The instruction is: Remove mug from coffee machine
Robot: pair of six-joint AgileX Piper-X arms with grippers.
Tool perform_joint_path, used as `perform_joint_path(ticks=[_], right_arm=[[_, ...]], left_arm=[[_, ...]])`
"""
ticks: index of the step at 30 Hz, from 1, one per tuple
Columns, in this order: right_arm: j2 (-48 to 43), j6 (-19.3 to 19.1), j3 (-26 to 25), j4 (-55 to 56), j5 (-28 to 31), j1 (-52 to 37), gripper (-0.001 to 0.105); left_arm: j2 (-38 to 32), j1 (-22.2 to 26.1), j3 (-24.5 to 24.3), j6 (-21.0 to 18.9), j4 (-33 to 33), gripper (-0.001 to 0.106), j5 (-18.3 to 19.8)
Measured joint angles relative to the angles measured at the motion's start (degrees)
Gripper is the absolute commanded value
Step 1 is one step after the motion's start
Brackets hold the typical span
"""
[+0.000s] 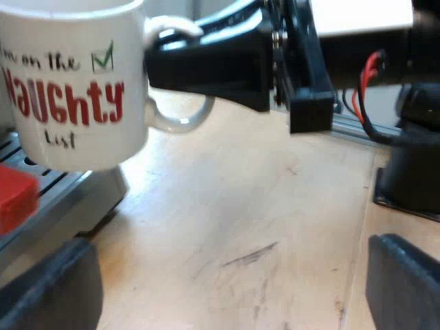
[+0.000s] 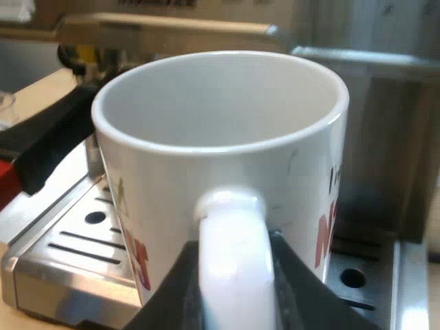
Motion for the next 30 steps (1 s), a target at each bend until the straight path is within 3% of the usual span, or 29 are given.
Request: perform_joint_path(ticks=[7, 16, 24, 25, 26, 30], right_arm=[[-5.62, 0.7, 0.0, 7.36, 1.94, 0.0, 0.0], [-8.33, 9.93, 0.25, 19.05, 5.13, 0.0, 0.0], [-8.41, 11.89, 0.62, 22.86, 5.85, 0.0, 0.0], [-8.41, 19.23, 0.62, 28.94, 8.68, 0.0, 0.0], [-8.41, 22.65, 0.62, 31.61, 10.43, 0.0, 0.0], [-8.41, 29.49, 0.62, 37.96, 12.14, 0.0, 0.0]], left_arm=[[0.0, -2.99, 0.0, 0.0, -0.62, 0.08, 0.13], [0.0, -2.99, 0.0, 0.12, -0.62, 0.08, 0.13], [0.0, -2.99, 0.0, 0.12, -0.62, 0.08, 0.13], [0.0, -2.99, 0.0, 0.12, -0.62, 0.08, 0.13], [0.0, -2.99, 0.0, 0.12, -0.62, 0.08, 0.13], [0.0, -2.99, 0.0, 0.12, -0.62, 0.08, -0.67]])
